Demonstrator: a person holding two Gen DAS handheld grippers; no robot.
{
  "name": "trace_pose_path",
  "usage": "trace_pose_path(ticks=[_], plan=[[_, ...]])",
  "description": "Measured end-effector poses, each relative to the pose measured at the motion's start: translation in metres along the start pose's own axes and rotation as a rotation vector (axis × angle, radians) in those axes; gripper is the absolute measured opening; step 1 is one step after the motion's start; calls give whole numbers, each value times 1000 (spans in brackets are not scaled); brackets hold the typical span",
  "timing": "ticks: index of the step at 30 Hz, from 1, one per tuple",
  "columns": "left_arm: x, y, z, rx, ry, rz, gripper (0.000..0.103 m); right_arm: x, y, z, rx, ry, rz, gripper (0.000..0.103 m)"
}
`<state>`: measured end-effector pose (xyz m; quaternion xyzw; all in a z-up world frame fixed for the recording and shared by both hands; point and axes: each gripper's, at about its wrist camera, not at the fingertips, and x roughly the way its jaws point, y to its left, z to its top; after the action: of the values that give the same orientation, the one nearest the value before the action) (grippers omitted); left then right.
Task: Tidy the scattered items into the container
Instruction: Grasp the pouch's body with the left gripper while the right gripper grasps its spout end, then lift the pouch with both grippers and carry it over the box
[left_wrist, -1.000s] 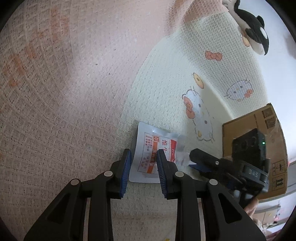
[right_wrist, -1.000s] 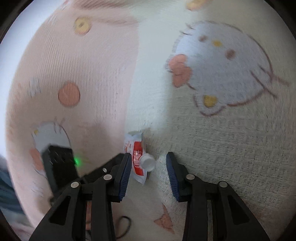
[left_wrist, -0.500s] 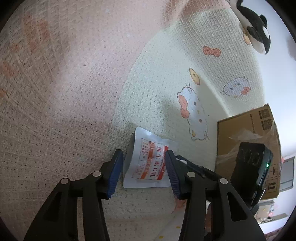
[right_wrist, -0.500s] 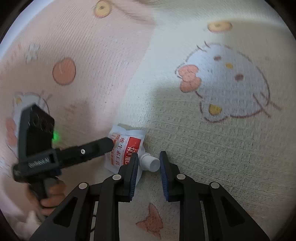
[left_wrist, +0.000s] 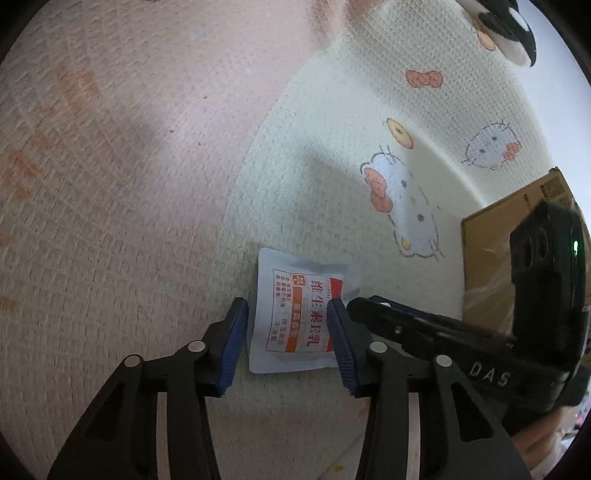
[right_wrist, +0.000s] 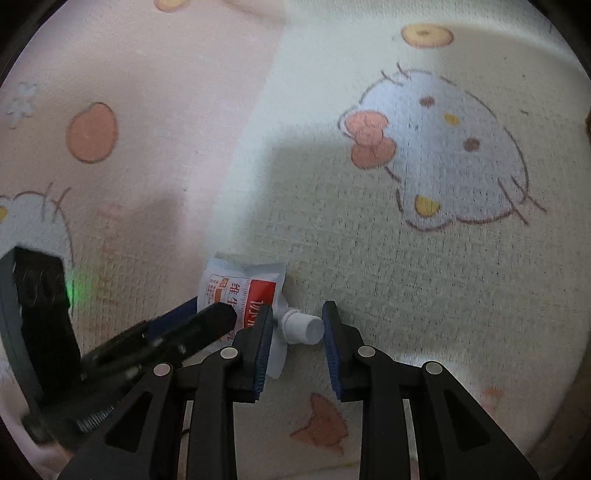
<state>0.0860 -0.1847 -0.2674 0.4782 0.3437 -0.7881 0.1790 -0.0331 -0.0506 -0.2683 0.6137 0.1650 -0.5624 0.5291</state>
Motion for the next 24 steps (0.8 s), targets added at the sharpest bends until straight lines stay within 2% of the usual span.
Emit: trace_pose_path(ticks=[7,10,16,20,24], plan=[[-7,-1,-2,-21,15,-18,41,6,8,12,69,193,-83,28],[-14,-6,-1,4,7,-17,41,6,8,14,95,253,-75,28],[-28,-20,5,55,11,-42,41,-12,21,17,29,264,-98,28],[-47,-33,12,97,-31,-39,41,-31,31,22,-6,244,-104,28],[-70,-50,24,142,-87,-50,41,-63,33,28,-43,189,-105,28]])
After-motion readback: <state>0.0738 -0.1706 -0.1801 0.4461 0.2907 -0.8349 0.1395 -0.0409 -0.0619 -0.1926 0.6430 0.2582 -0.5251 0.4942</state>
